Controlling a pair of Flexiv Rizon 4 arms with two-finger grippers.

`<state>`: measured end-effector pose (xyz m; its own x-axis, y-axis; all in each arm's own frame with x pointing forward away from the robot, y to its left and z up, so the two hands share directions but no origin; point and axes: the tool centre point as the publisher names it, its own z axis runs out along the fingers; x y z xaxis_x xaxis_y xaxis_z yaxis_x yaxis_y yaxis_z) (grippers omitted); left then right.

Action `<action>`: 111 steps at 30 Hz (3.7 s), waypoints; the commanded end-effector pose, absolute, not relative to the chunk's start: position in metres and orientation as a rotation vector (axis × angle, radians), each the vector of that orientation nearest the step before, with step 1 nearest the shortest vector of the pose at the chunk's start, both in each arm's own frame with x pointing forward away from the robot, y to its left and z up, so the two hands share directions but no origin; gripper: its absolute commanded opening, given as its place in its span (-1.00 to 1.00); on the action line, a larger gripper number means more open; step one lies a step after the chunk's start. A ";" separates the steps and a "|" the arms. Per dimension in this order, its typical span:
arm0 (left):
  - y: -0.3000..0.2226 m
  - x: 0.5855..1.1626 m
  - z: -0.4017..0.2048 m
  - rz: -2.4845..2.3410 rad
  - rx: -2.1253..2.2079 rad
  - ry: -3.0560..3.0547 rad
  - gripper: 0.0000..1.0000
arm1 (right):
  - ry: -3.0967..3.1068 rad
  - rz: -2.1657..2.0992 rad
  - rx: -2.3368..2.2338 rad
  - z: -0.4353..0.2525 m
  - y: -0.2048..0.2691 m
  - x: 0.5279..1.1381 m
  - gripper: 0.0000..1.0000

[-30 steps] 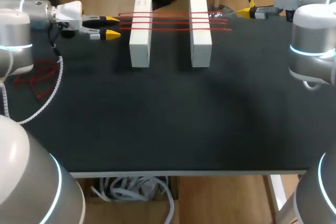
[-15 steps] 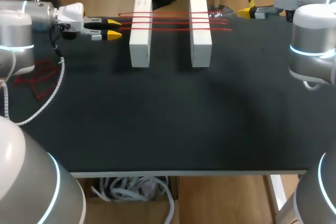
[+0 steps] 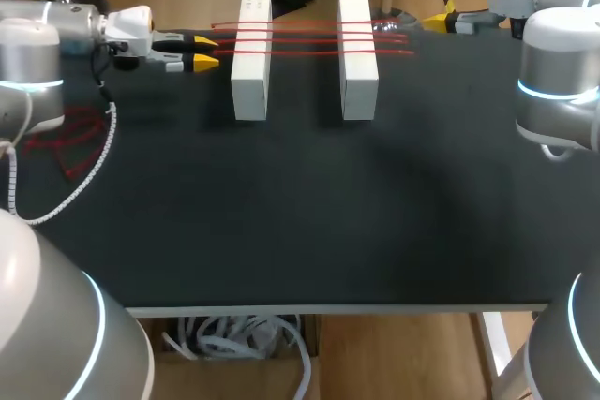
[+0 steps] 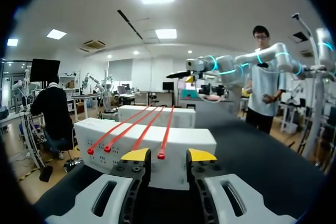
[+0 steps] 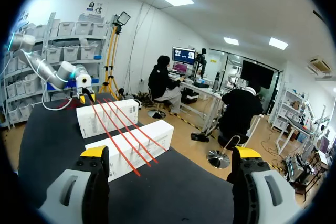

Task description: Grab the tape and strap the tape.

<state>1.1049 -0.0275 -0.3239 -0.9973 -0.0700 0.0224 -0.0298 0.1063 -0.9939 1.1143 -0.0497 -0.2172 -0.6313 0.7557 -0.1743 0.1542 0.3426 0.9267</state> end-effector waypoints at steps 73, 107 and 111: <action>-0.030 1.050 -0.222 -1.833 0.023 2.454 -1.00 | 2.010 1.292 0.792 -0.217 -0.050 1.114 1.00; -0.059 1.012 -0.162 -2.313 0.249 2.047 -1.00 | 2.010 1.292 0.792 -0.217 -0.050 1.114 1.00; -0.054 1.005 -0.161 -2.375 0.200 1.982 -1.00 | 2.010 1.292 0.792 -0.217 -0.050 1.114 1.00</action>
